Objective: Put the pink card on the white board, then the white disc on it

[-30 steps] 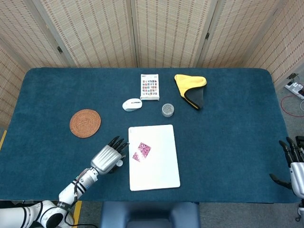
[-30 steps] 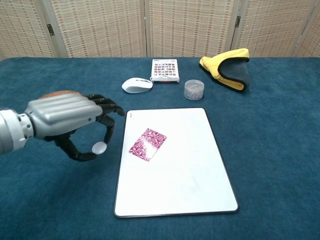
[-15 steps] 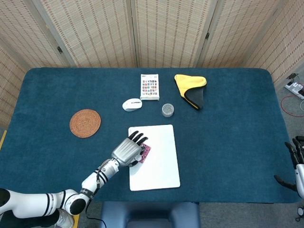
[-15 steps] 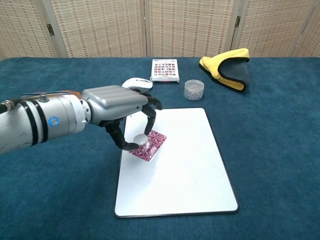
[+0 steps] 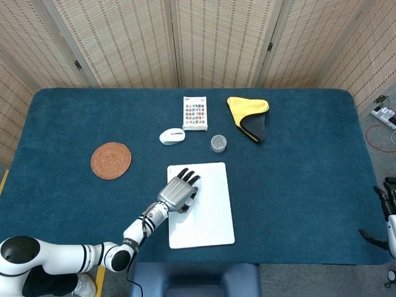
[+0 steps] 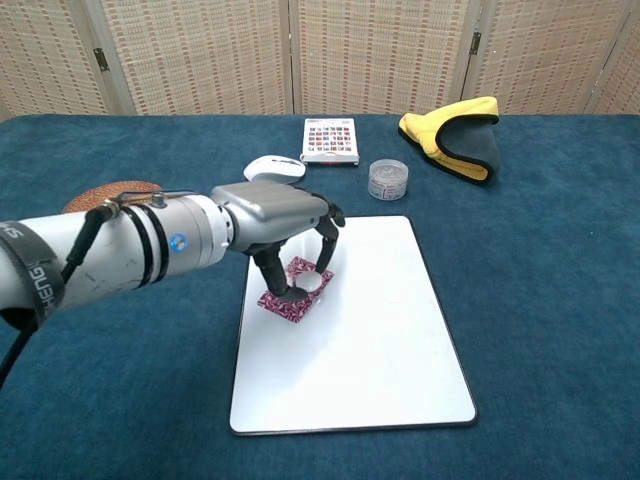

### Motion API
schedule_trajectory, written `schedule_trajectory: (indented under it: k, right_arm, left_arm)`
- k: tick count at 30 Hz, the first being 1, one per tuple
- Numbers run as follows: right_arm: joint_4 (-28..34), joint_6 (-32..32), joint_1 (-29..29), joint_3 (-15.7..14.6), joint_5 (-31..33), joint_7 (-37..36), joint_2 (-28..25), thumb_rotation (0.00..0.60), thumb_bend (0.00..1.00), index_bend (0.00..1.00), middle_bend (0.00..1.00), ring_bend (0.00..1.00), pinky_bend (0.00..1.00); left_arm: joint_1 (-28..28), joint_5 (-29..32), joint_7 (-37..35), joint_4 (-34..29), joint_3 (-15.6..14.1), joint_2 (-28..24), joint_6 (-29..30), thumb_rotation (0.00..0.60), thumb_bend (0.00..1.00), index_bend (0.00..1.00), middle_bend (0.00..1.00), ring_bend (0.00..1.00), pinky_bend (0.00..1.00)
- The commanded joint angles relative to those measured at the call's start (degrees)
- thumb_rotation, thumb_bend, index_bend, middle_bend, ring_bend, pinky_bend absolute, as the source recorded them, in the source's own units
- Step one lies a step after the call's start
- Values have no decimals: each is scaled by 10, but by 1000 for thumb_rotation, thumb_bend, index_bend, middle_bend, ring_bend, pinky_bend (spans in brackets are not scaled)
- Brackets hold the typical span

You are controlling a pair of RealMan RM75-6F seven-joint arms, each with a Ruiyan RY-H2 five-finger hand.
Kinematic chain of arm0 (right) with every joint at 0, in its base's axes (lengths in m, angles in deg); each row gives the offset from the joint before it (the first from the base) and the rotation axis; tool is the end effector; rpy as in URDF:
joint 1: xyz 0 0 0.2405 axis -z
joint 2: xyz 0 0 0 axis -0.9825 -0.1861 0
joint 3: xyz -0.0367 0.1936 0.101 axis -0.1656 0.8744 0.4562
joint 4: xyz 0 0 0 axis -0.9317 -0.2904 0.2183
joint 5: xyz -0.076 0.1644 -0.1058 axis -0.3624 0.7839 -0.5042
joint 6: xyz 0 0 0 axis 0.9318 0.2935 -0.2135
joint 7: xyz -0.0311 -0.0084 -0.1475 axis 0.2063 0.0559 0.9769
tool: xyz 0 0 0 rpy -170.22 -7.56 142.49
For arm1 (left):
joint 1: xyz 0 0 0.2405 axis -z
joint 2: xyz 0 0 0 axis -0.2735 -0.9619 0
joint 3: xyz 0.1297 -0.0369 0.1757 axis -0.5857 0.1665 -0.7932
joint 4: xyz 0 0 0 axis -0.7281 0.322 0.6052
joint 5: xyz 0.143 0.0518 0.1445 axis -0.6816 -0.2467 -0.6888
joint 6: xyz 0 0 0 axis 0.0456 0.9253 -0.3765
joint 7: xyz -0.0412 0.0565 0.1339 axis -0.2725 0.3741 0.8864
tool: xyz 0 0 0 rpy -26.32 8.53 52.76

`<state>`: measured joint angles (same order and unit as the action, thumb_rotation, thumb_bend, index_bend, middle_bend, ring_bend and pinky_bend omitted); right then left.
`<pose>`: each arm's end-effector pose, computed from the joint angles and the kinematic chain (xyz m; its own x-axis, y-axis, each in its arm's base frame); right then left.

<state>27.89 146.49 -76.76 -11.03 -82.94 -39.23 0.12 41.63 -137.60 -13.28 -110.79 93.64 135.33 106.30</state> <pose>-0.3233 -0.1474 0.1719 0.4457 0.0093 0.8951 -0.8847 0.1575 0.4388 -0.0329 0.3058 -0.0862 0.6604 0.2796 0.6969 0.6801 -0.6160 -0.3974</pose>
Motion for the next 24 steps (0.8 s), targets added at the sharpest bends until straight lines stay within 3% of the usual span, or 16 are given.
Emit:
schedule_trajectory:
  k: [1, 11, 17, 24]
  right_arm:
    - [-2, -2, 0, 0, 1, -1, 1, 600, 38, 82, 51, 127, 0]
    - [-6, -3, -1, 4, 5, -7, 1, 600, 37, 83, 51, 127, 0]
    - [-9, -5, -1, 6, 7, -12, -2, 600, 37, 84, 53, 128, 0]
    - [-12, -8, -6, 6, -5, -38, -11, 600, 38, 86, 63, 129, 0]
  left_arm:
    - [5, 7, 2, 6, -4, 3, 4, 600, 368, 495, 141, 70, 0]
    - [3, 25, -14, -5, -12, -12, 19, 600, 339, 197, 141, 58, 0]
    - [-41, 4, -90, -39, 2, -65, 65, 600, 330, 199, 141, 59, 0]
    - [-117, -18, -139, -65, -9, -132, 155, 600, 333, 224, 141, 60, 0]
